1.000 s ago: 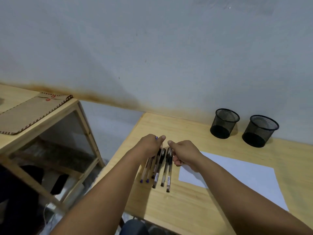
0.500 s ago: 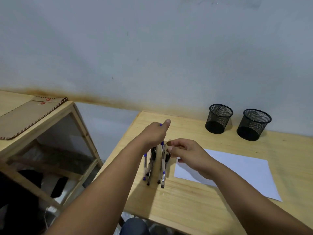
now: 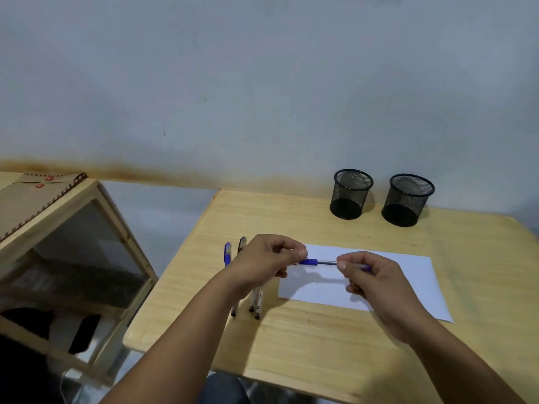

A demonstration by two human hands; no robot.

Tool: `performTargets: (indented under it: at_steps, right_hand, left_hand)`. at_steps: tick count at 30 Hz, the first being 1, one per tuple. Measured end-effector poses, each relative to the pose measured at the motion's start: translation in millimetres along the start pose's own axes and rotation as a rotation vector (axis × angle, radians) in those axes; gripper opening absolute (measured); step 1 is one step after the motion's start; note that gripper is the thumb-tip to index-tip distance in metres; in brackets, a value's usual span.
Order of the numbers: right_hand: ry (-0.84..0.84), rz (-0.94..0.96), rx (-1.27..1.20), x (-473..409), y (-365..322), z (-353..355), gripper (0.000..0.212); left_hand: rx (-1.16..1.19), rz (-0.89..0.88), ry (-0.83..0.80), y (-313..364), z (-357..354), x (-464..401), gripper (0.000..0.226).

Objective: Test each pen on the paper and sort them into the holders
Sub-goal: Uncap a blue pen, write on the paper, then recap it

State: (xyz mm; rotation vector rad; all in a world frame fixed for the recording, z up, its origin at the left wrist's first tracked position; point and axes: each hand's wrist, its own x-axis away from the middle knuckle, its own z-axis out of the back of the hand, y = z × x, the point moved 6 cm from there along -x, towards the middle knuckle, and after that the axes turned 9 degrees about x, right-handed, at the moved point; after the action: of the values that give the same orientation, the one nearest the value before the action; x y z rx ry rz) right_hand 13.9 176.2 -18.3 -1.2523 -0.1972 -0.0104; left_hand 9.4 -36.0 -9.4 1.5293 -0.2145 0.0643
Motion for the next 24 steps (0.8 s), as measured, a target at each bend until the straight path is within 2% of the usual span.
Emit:
performTargets:
  at_steps: [2, 5, 8, 10, 12, 16, 20, 24]
  right_hand:
    - [0.062, -0.028, -0.098, -1.6, 4.5, 11.2, 0.006]
    - [0.048, -0.056, -0.287, -1.4, 6.4, 14.9, 0.003]
    - [-0.04, -0.055, -0.508, 2.0, 3.3, 8.1, 0.02]
    - [-0.095, -0.048, -0.501, 4.0, 1.9, 1.2, 0.029]
    - [-0.128, -0.032, -0.446, 5.3, 2.6, -5.2, 0.027]
    - [-0.06, 0.002, -0.38, 3.6, 6.6, -7.9, 0.019]
    - [-0.025, 0.052, -0.445, 4.2, 0.6, -14.4, 0.02]
    - [0.004, 0.1, -0.402, 5.5, -5.8, -18.6, 0.019]
  left_hand:
    - [0.015, -0.015, -0.015, -3.9, -5.6, 2.6, 0.013]
    - [0.043, -0.055, 0.039, -5.2, -10.5, 6.0, 0.015]
    - [0.015, -0.078, 0.078, -6.1, -16.1, 8.3, 0.011]
    - [-0.025, -0.099, 0.082, -5.8, -20.3, 9.5, 0.01]
    - [-0.073, -0.122, 0.091, -4.0, -24.1, 11.6, 0.009]
    - [-0.145, -0.21, 0.102, -2.1, -29.7, 15.2, 0.011]
    - [-0.164, -0.298, 0.132, -2.1, -33.8, 17.1, 0.015]
    - [-0.161, -0.365, 0.156, 0.7, -35.5, 18.3, 0.013]
